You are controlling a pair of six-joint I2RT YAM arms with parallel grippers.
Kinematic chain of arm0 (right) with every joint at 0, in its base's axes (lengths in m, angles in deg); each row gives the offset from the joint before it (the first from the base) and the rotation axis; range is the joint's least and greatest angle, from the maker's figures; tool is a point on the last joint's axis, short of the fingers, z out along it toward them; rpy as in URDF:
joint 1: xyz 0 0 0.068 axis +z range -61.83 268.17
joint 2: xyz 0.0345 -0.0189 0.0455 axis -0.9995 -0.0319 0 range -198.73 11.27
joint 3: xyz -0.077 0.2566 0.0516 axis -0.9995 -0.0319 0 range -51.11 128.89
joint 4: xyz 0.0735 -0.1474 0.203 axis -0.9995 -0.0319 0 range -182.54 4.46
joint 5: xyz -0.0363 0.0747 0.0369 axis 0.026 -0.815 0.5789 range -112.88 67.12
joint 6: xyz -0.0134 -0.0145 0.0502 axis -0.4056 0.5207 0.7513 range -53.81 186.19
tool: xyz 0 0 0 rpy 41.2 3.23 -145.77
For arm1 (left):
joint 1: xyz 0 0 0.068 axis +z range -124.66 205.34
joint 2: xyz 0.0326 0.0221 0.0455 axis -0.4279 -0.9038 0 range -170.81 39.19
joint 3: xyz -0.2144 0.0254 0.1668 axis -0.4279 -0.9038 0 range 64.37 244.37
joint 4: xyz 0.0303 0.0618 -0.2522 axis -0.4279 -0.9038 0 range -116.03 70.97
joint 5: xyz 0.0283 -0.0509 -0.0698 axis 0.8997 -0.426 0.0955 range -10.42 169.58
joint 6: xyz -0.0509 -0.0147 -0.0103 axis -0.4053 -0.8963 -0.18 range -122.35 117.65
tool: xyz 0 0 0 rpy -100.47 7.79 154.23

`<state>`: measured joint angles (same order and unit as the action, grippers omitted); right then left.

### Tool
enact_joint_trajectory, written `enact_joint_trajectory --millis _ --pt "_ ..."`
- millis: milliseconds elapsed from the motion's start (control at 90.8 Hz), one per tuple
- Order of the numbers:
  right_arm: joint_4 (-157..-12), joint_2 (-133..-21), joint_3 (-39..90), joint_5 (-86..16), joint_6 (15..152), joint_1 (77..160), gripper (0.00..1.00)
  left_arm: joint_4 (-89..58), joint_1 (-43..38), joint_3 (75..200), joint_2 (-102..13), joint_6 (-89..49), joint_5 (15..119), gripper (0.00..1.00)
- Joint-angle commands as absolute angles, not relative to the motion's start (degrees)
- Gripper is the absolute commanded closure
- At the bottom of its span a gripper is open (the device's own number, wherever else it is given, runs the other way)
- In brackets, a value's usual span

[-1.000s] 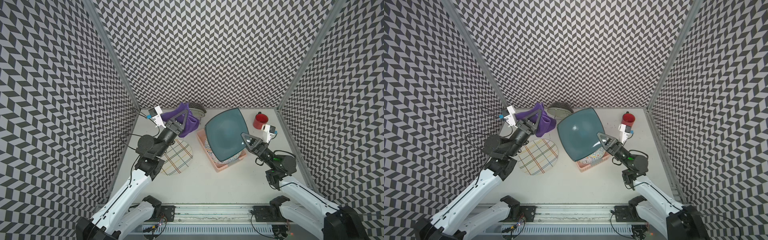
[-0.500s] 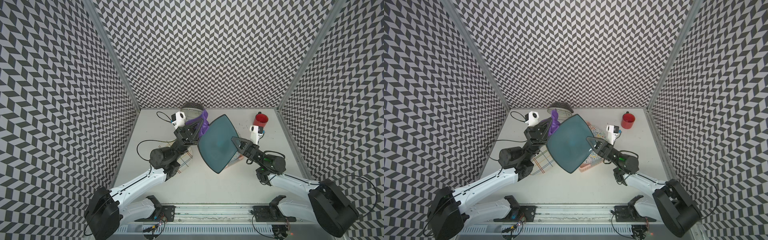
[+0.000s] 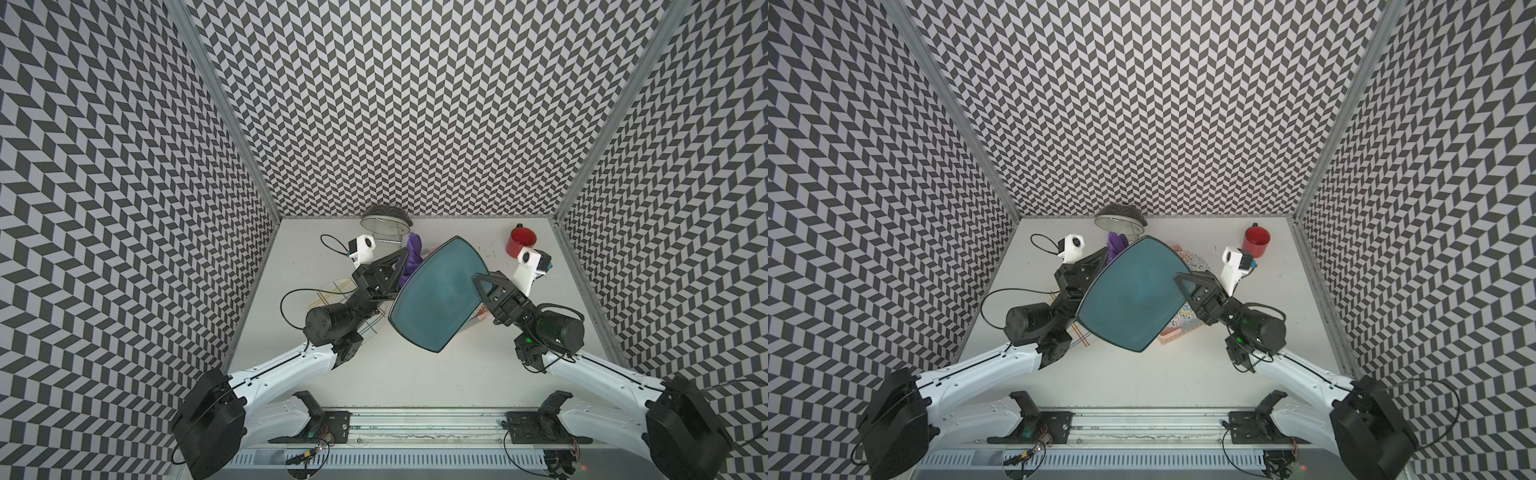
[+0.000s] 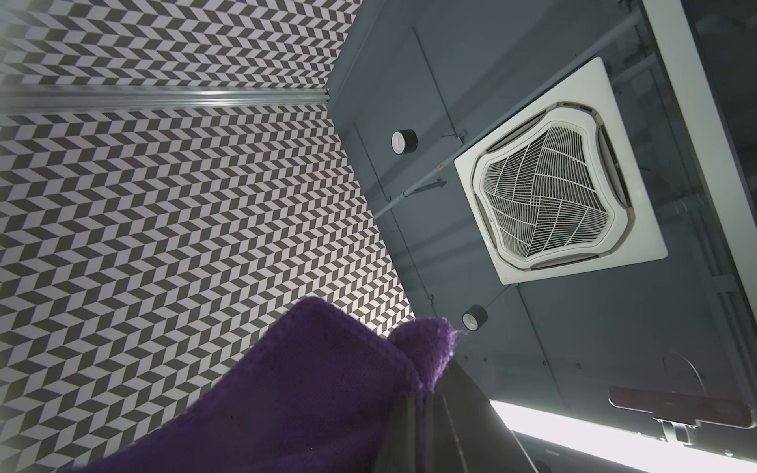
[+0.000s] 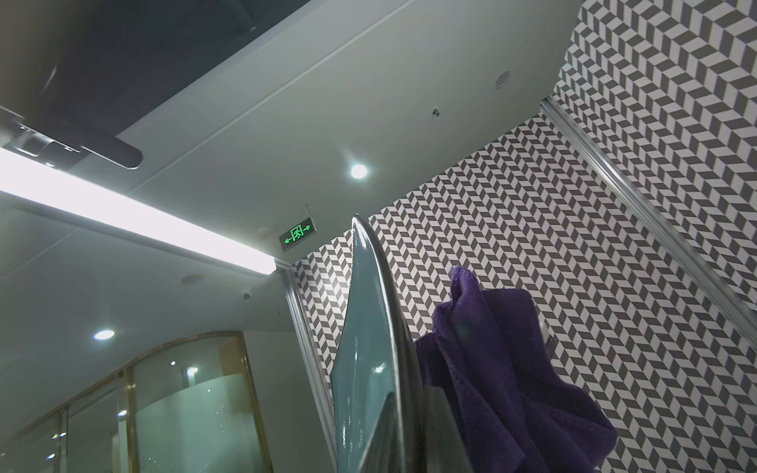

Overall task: Wipe the wet plate dry
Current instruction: Wipe the plate with towel, then place the plate on the plate.

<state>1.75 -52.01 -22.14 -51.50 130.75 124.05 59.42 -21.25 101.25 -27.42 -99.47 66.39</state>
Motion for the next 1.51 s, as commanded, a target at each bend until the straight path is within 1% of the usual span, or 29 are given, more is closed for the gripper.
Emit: enact_joint_trajectory --millis 0,66,187,297,375,441,463,518,540,584,628,716,749,826,958,1080,1245,1498 --pt "2.55 -50.81 -18.42 -42.79 127.36 123.09 1.00 62.00 -25.39 103.84 -28.54 -97.78 65.42 1.00" --pt "0.06 -50.84 -17.49 -40.85 126.52 122.81 1.00 62.39 -27.22 103.60 -28.74 -97.38 65.89 1.00" --pt "-1.56 -50.80 -18.28 -36.99 128.90 120.54 1.00 64.20 -27.07 100.49 -27.18 -99.11 66.92 1.00" --pt "-6.09 -49.34 -19.55 -34.81 129.70 116.65 1.00 63.38 -24.41 97.45 -23.03 -99.42 67.19 1.00" --pt "-10.62 -47.85 -20.18 -34.44 128.42 114.29 1.00 60.06 -20.85 95.45 -17.63 -97.87 67.29 1.00" --pt "-16.05 -46.64 -20.18 -35.16 126.33 112.83 1.00 52.67 -16.47 94.63 -11.29 -93.96 67.00 1.00" --pt "-18.05 -46.32 -20.06 -35.46 125.28 112.66 1.00 47.96 -14.93 94.98 -9.09 -91.63 66.90 1.00" --pt "-23.79 -45.76 -19.80 -36.40 122.30 112.67 1.00 33.42 -11.46 98.21 -3.25 -81.75 67.11 1.00" --pt "-26.11 -45.63 -19.64 -36.94 121.33 112.64 1.00 25.28 -10.63 100.91 -1.17 -76.81 67.79 1.00" --pt "-30.85 -45.59 -19.37 -38.48 119.79 112.62 1.00 8.70 -10.17 106.59 1.48 -64.93 71.34 1.00" --pt "-34.85 -45.82 -19.19 -40.57 118.47 112.75 1.00 -2.92 -10.25 112.42 2.43 -55.67 75.66 1.00" --pt "-38.99 -46.79 -19.60 -41.37 116.45 115.48 1.00 -17.00 -10.17 120.63 1.23 -44.02 82.01 1.00" --pt "-39.97 -47.20 -19.71 -40.82 115.37 117.73 1.00 -21.36 -10.17 123.54 -0.10 -40.83 83.40 1.00" --pt "-45.21 -48.38 -18.40 -36.39 111.97 123.38 1.00 -30.23 -10.17 129.97 -3.61 -35.29 86.46 1.00" --pt "-48.62 -53.43 -16.27 -27.57 109.83 132.81 1.00 -38.05 -10.18 135.55 -8.42 -29.98 89.58 1.00" --pt "-51.31 -62.42 -11.00 -21.97 108.41 138.82 1.00 -43.62 -10.10 139.10 -12.20 -26.46 90.66 1.00" --pt "-50.31 -75.02 -4.27 -19.81 109.23 142.57 1.00 -51.13 -10.08 142.45 -17.13 -23.83 95.15 1.00" --pt "-47.91 -90.36 5.87 -19.98 113.61 143.10 1.00 -49.18 -10.02 139.80 -15.06 -24.65 95.08 1.00"
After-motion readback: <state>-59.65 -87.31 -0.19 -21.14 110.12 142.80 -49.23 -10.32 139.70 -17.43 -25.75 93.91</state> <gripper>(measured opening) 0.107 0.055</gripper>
